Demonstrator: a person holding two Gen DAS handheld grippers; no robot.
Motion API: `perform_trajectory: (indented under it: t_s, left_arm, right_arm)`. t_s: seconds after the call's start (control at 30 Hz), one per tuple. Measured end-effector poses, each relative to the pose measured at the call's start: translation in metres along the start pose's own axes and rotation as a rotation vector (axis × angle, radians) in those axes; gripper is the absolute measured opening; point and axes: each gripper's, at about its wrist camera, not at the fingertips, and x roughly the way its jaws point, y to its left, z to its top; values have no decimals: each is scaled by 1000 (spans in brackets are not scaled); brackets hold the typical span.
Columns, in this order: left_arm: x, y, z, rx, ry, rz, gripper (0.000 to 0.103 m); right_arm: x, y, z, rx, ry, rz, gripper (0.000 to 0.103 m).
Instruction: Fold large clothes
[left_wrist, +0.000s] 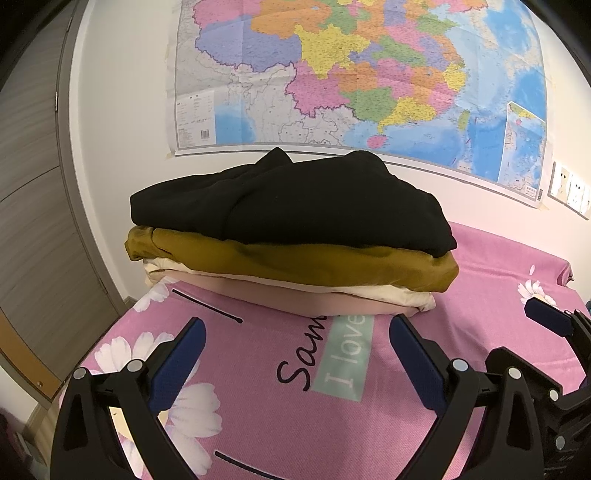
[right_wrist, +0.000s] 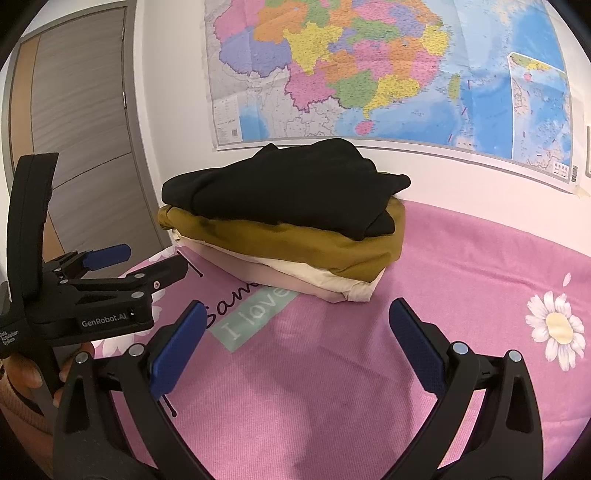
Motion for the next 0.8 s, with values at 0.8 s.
perform_trajectory:
  t_s: [0.8]
  left_arm:
    - [0, -2, -1, 3, 0, 2, 96]
  right_arm:
    - [1, 2, 0, 3, -1, -2, 97]
